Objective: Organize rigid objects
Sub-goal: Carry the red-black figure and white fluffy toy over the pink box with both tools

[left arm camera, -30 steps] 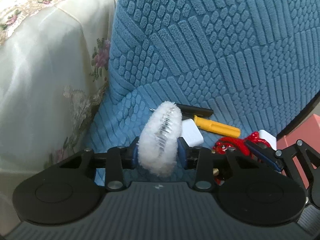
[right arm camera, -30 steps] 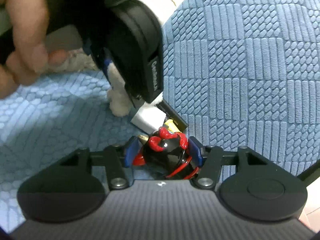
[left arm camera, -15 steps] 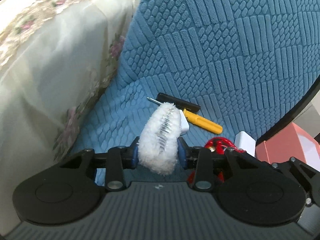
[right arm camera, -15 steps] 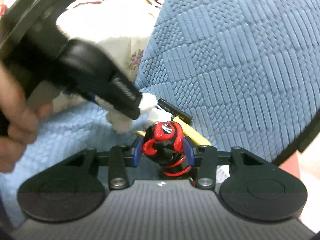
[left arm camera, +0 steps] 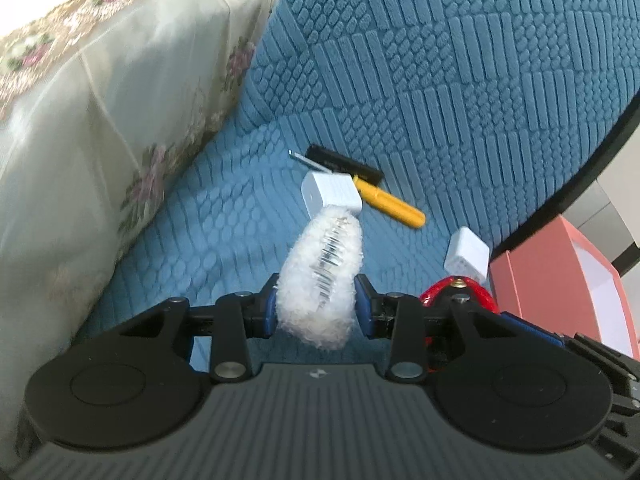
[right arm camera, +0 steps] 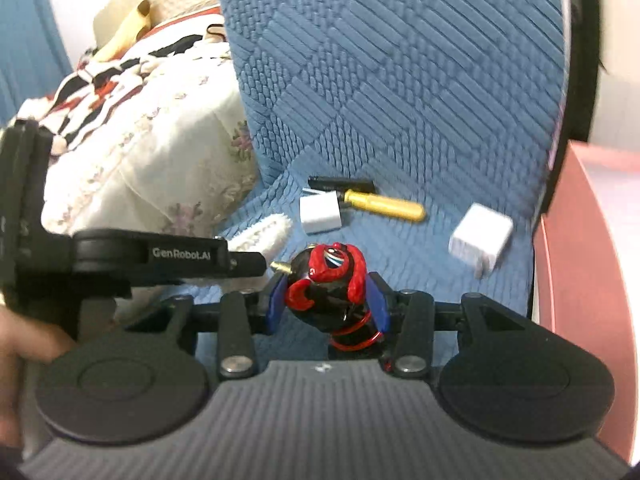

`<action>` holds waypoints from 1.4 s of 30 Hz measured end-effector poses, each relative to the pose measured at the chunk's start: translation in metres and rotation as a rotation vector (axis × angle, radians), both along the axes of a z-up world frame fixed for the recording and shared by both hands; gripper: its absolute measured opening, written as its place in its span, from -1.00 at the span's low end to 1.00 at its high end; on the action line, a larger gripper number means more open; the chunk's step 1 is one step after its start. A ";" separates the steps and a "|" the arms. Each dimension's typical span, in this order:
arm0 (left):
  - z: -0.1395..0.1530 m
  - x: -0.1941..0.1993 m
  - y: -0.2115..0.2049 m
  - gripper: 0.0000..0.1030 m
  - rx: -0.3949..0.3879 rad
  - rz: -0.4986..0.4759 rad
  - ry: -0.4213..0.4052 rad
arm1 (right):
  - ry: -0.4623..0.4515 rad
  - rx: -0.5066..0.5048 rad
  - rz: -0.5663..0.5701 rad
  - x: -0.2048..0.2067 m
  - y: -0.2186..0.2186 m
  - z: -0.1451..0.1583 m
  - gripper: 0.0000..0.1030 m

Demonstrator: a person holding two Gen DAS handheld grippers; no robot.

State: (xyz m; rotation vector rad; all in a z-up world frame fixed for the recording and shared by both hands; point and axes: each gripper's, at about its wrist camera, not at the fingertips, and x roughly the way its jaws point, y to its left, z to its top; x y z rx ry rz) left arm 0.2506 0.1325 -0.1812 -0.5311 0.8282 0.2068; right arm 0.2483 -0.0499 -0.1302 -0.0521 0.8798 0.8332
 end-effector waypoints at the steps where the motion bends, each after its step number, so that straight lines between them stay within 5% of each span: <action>1: 0.001 -0.002 0.000 -0.17 -0.005 -0.001 0.001 | 0.022 0.010 -0.010 -0.001 -0.003 -0.001 -0.10; 10: 0.011 -0.030 -0.018 -0.17 -0.021 -0.018 0.011 | 0.127 0.042 -0.116 -0.011 -0.038 -0.007 -0.10; 20: 0.009 -0.058 -0.018 -0.17 -0.031 -0.016 0.019 | 0.105 0.016 -0.176 -0.021 -0.062 -0.008 -0.05; 24: 0.009 -0.055 -0.023 -0.17 -0.022 -0.023 0.020 | 0.110 -0.002 -0.179 -0.022 -0.060 -0.011 0.30; 30: 0.008 -0.051 -0.026 -0.17 -0.019 -0.036 0.033 | 0.082 -0.052 -0.165 -0.023 -0.045 -0.023 0.35; 37: 0.009 -0.049 -0.026 -0.17 -0.003 -0.037 0.040 | 0.056 -0.051 -0.237 -0.018 -0.042 -0.036 0.31; 42: 0.009 -0.051 -0.028 -0.17 -0.023 -0.049 0.044 | 0.036 -0.044 -0.248 -0.016 -0.040 -0.032 0.06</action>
